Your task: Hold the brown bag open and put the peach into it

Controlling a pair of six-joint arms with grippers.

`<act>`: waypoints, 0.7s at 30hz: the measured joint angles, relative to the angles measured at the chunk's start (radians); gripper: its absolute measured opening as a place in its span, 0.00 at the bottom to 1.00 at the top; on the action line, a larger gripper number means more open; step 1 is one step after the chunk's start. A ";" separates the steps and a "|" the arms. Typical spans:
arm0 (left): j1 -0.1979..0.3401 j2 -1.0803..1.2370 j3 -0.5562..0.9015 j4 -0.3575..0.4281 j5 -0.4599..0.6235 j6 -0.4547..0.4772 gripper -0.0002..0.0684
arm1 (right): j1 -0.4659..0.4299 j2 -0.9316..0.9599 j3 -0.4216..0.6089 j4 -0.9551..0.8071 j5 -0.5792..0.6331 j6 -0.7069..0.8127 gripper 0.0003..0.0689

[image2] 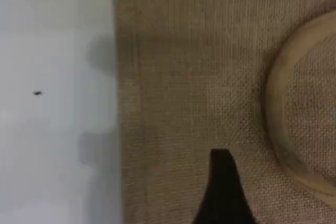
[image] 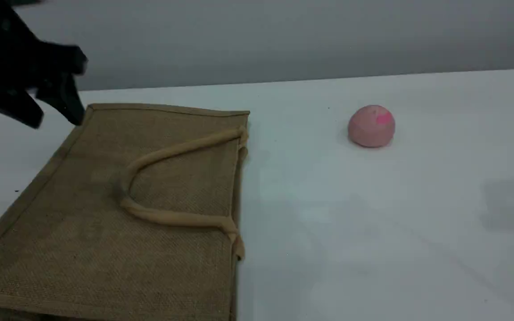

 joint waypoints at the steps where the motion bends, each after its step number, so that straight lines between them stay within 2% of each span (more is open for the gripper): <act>1: -0.008 0.016 -0.006 0.001 -0.004 0.000 0.66 | 0.000 0.001 0.000 0.000 0.000 0.000 0.80; 9: -0.060 0.150 -0.034 -0.003 -0.054 -0.012 0.66 | 0.000 0.001 0.000 0.001 0.000 -0.002 0.80; 21: -0.073 0.235 -0.033 -0.010 -0.135 -0.055 0.66 | 0.000 0.001 0.000 0.001 0.001 -0.002 0.80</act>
